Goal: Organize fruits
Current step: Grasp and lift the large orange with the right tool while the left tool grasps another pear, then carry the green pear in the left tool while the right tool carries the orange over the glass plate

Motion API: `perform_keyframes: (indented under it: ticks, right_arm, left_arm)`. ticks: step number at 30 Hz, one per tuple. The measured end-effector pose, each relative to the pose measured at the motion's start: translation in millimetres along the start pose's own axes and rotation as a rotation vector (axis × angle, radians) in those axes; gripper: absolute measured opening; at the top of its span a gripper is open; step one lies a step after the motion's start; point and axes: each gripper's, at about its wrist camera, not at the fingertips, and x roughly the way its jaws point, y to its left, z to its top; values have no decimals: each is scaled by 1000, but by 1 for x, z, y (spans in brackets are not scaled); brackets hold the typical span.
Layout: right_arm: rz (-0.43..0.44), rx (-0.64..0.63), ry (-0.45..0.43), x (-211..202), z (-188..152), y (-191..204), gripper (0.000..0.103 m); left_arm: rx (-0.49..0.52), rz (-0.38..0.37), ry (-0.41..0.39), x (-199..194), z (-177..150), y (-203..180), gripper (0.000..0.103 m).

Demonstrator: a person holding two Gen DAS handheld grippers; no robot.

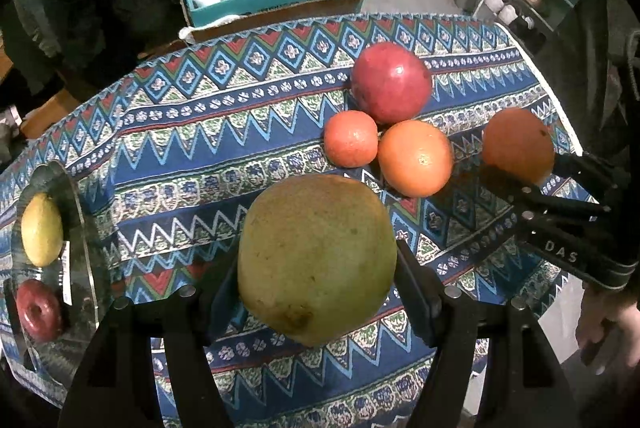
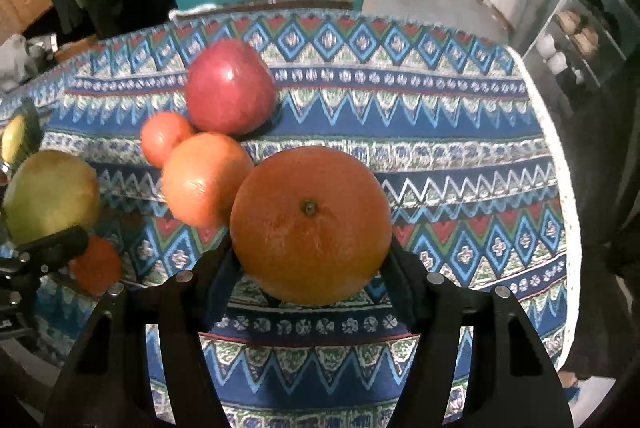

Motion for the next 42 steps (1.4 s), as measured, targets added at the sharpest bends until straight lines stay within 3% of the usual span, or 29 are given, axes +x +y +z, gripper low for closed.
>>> perform_keyframes:
  ticks: [22,42]
  right_arm:
    - [0,-37,-210,-84,16,25,65]
    - [19,-92,-327,-122,34,65,65]
  left_arm:
    - [-44,23,-159,-69,-9,21,72]
    - [-112,63,-273,-112,-18,55,72]
